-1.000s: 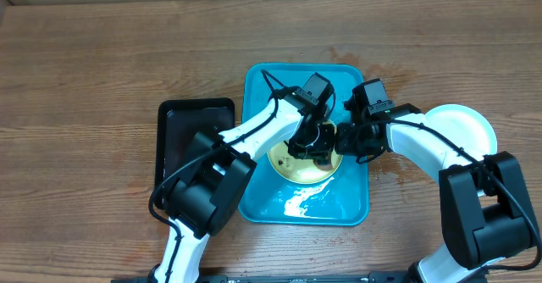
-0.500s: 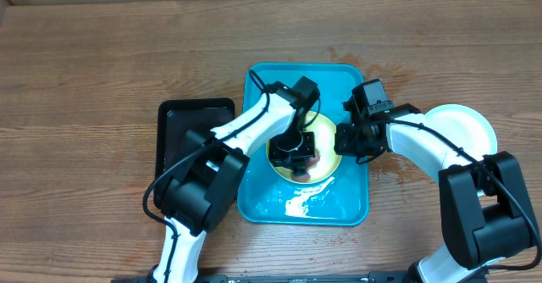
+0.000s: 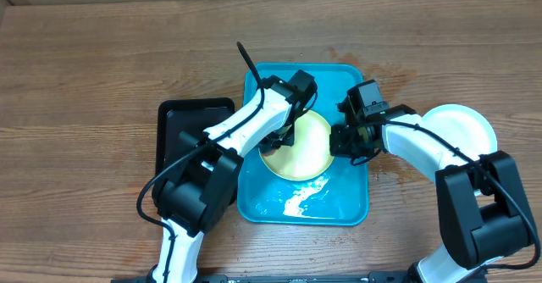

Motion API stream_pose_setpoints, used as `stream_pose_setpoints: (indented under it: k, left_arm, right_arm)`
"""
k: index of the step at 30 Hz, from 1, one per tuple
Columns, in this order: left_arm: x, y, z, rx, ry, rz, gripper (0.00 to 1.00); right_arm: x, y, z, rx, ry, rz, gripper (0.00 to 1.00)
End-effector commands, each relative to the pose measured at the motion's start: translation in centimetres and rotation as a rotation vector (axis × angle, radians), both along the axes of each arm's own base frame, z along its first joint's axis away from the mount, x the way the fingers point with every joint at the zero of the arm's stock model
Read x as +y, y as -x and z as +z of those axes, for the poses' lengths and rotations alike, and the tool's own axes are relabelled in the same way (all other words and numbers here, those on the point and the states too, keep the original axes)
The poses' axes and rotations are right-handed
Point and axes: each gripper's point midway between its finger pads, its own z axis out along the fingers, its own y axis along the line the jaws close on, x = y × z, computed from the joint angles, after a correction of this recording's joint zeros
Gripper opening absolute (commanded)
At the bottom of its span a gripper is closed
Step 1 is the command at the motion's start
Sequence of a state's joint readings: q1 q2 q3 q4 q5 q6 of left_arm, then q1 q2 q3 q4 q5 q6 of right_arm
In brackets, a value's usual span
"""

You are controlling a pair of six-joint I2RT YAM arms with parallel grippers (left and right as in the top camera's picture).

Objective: Clean dirty plates on tray and stack at the side
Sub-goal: 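Scrub the yellow plate with the left-held sponge while right gripper holds rim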

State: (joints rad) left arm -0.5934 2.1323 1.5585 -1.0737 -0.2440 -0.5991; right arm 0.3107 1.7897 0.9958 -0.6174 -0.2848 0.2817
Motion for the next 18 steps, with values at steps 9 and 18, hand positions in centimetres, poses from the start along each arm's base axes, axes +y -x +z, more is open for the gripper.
stream_pose_setpoints:
  k: [9,18]
  left_arm:
    - [-6.1,-1.5,-2.1,0.073,0.430,0.011,0.04]
    - [-13.5,1.0,-1.2,0.164,0.765,-0.072,0.04]
  right_arm:
    - [-2.3,0.1,-1.0,0.007,0.097,-0.021,0.04]
    - [-2.3,0.1,-1.0,0.006,0.096,-0.021,0.04]
